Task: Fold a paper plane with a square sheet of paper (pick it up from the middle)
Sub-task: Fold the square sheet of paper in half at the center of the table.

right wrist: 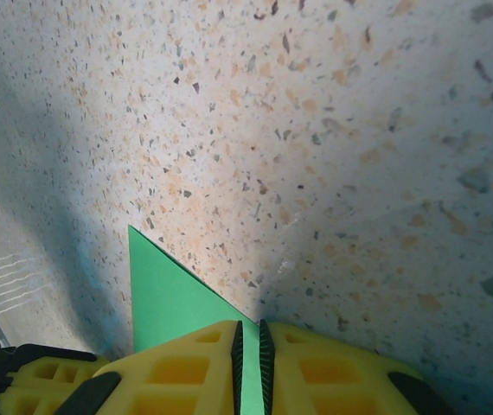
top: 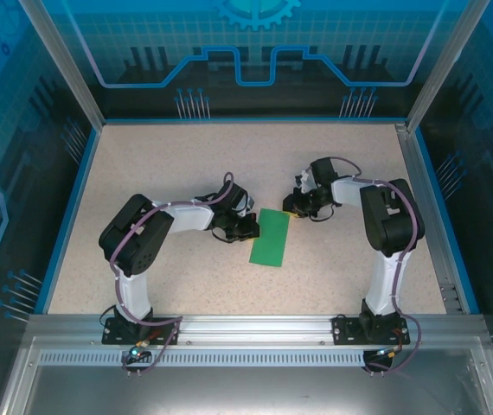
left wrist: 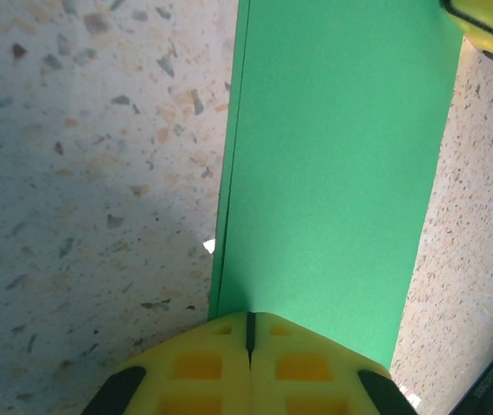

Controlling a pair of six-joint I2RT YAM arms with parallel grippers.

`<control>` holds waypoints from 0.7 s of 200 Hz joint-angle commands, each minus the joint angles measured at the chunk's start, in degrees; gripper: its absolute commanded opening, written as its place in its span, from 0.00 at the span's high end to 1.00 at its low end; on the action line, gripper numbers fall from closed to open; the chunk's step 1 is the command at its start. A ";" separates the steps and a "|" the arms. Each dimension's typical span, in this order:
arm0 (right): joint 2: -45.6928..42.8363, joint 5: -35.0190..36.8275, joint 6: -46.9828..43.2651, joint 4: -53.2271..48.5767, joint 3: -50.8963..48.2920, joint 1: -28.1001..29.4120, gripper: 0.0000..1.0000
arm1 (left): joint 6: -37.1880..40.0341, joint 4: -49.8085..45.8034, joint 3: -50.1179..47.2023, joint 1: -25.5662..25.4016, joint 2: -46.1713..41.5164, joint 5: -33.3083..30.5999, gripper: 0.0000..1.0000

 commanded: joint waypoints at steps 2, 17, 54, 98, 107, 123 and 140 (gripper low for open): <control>3.46 2.31 -0.13 -1.70 -0.98 0.20 0.84 | 1.13 -7.01 -1.79 -0.56 1.88 -3.08 1.00; 2.46 4.16 -0.74 -5.08 0.79 0.47 0.84 | 1.17 -7.12 -1.79 -0.56 1.80 -3.05 1.00; -3.61 3.53 -0.73 -7.69 2.16 0.71 0.83 | 1.18 -7.11 -1.96 -0.55 1.36 -3.16 1.00; -7.03 -0.17 0.32 -4.89 -0.77 4.12 0.82 | 0.81 -6.64 -2.05 -0.56 1.10 -3.16 1.00; -6.29 0.33 0.49 -4.53 -1.21 4.91 0.82 | 0.66 -6.51 -2.05 -0.54 1.09 -3.10 1.00; -4.48 2.28 1.21 -3.85 -2.41 5.78 0.82 | 0.77 -6.64 -1.80 -0.56 1.25 -2.99 1.00; -2.65 2.72 2.54 -1.17 -4.66 5.79 0.82 | 0.81 -6.69 -1.79 -0.48 0.94 -3.13 1.00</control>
